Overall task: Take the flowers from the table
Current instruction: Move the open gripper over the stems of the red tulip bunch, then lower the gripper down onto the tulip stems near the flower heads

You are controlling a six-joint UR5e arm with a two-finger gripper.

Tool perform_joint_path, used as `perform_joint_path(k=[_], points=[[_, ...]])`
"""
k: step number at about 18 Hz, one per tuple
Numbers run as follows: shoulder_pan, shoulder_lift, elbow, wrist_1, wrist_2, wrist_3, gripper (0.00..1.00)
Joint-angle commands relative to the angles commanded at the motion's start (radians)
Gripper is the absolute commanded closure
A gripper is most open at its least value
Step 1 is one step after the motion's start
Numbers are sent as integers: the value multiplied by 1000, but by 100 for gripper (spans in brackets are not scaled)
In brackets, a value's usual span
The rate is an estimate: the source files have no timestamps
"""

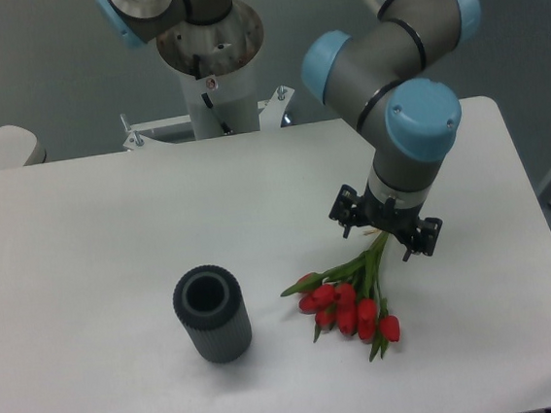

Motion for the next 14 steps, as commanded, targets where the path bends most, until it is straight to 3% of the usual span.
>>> perform_joint_path(k=[4,8,14], points=[[31,8,-104,156,3,49,0],[35,11,-161,193,5,65,0],[35,11,-253,338,5,66,0]])
